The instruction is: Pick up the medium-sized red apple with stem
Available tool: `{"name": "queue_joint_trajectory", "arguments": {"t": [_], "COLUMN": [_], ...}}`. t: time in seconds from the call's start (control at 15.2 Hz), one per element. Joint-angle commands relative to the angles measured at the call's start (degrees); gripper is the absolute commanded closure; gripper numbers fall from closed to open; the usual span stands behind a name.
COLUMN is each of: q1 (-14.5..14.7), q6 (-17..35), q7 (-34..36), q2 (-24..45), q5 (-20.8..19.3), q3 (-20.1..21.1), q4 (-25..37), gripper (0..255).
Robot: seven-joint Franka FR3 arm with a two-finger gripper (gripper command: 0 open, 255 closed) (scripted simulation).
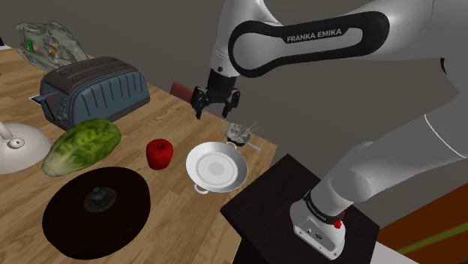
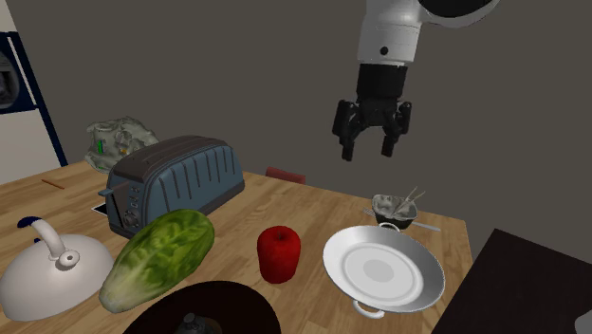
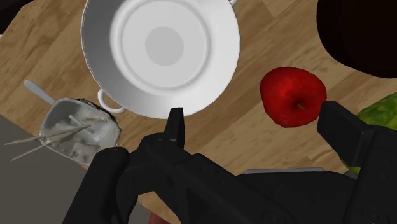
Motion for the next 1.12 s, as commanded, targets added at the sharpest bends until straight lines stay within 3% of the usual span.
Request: {"name": "queue_joint_trajectory", "arguments": {"t": [0.0, 0.46, 0.79, 1.06], "q1": [-0.5, -0.2, 4.0, 7.0], "q6": [2.9, 8.8, 10.0, 10.4], "q7": [5.0, 22.4, 33.2, 37.9], "q2": [4.9, 23.2, 36.1, 43.4], "q5": [-1.6, -12.4, -20.1, -23.2], "q3": [2.4, 5.9, 3.6, 1.3], "q4": [1.9, 11.6, 21.1, 27.2], "gripper": [0, 0, 0, 0]}}
